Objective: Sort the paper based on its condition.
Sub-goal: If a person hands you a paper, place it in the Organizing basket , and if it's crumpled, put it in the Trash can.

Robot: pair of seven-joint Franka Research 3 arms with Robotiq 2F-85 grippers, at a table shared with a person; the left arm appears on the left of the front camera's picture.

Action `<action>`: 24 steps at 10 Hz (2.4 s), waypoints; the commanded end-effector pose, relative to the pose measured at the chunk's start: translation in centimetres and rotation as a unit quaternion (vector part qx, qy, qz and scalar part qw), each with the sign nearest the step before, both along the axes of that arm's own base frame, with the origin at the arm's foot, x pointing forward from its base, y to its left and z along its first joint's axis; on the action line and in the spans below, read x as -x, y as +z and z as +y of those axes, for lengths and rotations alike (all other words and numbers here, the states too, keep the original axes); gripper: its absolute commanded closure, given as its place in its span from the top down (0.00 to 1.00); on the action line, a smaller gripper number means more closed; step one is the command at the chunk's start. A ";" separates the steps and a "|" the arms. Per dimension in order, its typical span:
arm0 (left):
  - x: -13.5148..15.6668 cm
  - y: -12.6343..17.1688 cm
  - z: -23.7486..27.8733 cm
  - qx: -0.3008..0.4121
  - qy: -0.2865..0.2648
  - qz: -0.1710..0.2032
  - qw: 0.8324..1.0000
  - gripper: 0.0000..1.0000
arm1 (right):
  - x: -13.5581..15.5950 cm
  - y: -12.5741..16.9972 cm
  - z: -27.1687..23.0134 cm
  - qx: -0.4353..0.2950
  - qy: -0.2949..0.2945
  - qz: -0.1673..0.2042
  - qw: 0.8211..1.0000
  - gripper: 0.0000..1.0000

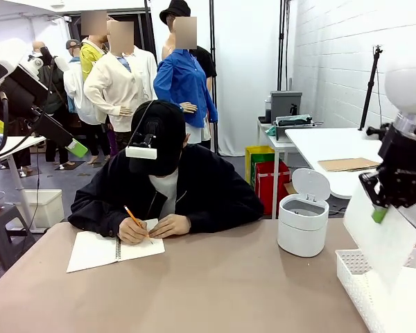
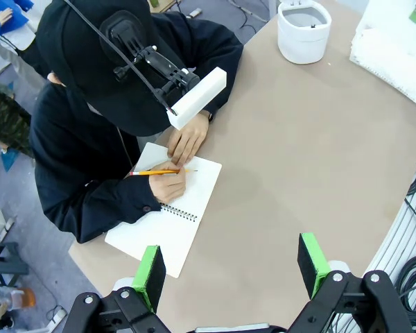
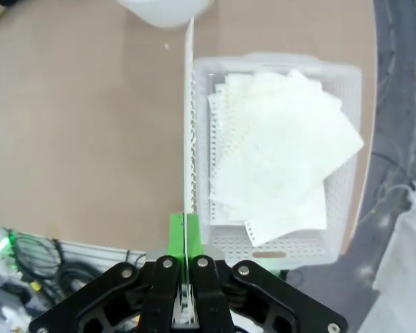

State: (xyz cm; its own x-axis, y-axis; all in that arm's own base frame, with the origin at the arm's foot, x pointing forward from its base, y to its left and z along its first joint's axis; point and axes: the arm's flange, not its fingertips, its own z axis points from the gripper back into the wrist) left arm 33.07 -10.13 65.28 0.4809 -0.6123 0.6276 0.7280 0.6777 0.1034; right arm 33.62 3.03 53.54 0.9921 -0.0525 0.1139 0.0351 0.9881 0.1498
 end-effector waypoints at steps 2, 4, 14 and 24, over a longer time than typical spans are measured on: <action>0.1 0.0 -0.1 -0.001 0.008 0.001 1.000 1.00 | -0.5 -3.3 -2.5 -0.046 -0.055 0.010 0.997 0.00; 0.1 0.0 -0.1 -0.001 0.008 0.001 1.000 1.00 | -0.4 -2.4 -2.4 -0.023 -0.030 0.024 0.999 0.00; 0.1 0.0 -0.1 -0.001 0.008 0.001 1.000 1.00 | -2.2 -7.5 -3.1 -0.001 0.057 0.028 0.998 0.00; 0.1 0.0 -0.1 -0.001 0.008 0.001 1.000 1.00 | -0.9 -15.7 -5.1 -0.083 0.045 0.036 0.995 0.00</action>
State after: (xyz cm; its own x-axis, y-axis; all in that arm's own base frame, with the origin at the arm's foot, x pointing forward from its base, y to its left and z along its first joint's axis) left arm 33.07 -10.14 65.28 0.4809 -0.6124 0.6275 0.7280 0.6777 0.1034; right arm 37.01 -2.10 40.54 0.9996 0.0242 0.0110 -0.0263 0.9598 0.2793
